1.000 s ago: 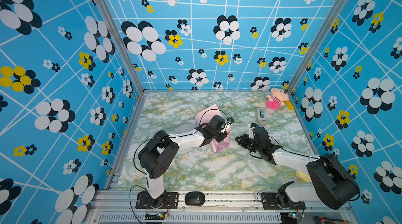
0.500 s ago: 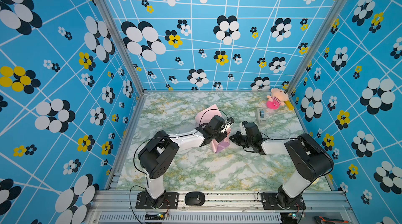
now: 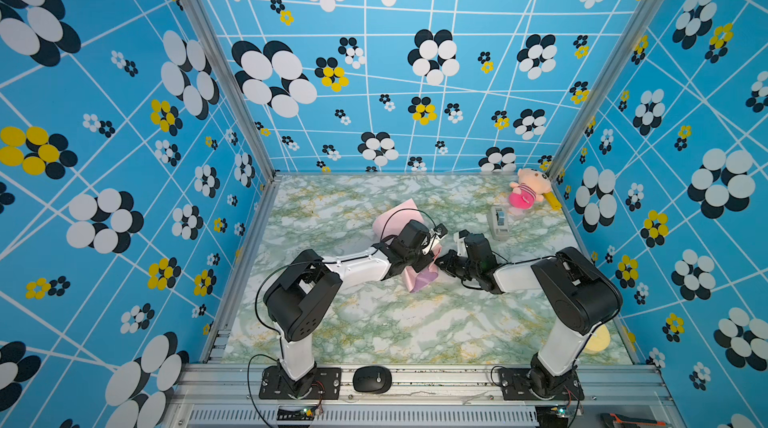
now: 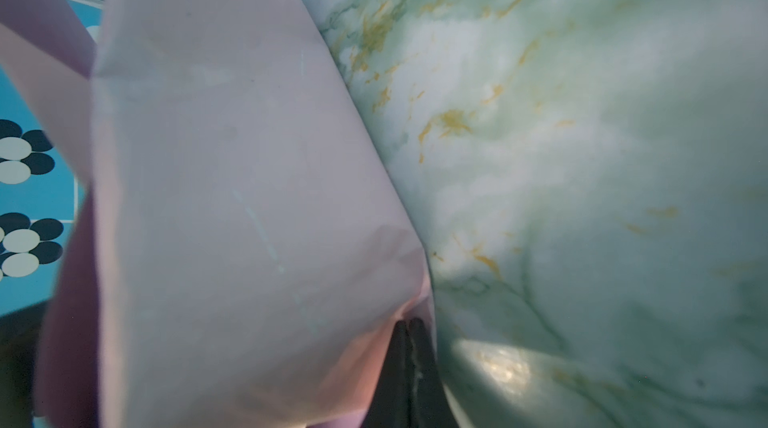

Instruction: Wrap the gift box in paper

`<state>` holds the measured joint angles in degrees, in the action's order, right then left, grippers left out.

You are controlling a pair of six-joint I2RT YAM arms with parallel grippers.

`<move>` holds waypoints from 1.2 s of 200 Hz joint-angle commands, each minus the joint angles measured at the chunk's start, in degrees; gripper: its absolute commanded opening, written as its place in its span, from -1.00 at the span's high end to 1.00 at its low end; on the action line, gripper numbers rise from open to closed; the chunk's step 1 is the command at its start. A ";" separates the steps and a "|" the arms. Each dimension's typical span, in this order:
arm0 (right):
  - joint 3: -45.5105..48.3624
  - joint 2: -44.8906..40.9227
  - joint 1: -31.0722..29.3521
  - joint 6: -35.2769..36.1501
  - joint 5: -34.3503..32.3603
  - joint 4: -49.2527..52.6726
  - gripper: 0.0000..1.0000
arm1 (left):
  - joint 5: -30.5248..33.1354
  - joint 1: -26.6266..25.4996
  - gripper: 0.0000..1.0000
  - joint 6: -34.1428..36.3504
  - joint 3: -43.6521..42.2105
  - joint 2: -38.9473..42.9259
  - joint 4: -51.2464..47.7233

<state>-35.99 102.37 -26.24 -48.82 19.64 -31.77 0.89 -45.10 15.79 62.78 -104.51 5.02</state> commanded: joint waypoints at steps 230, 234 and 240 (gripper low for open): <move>9.05 -1.29 -4.17 -2.64 -4.47 2.49 1.00 | -3.04 -0.23 0.24 -1.72 -2.75 -3.72 -8.88; 9.36 -1.29 -4.17 -2.69 -4.52 2.58 1.00 | -3.01 -0.22 0.24 -1.73 -2.75 -3.75 -8.88; 9.76 -1.25 -4.17 -2.79 -4.52 2.59 1.00 | -2.99 -0.20 0.24 -1.74 -2.75 -3.69 -8.88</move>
<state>-30.04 99.88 -29.89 -50.61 17.78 -36.97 1.28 -44.62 15.79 62.78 -104.53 5.21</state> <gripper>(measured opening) 0.047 0.383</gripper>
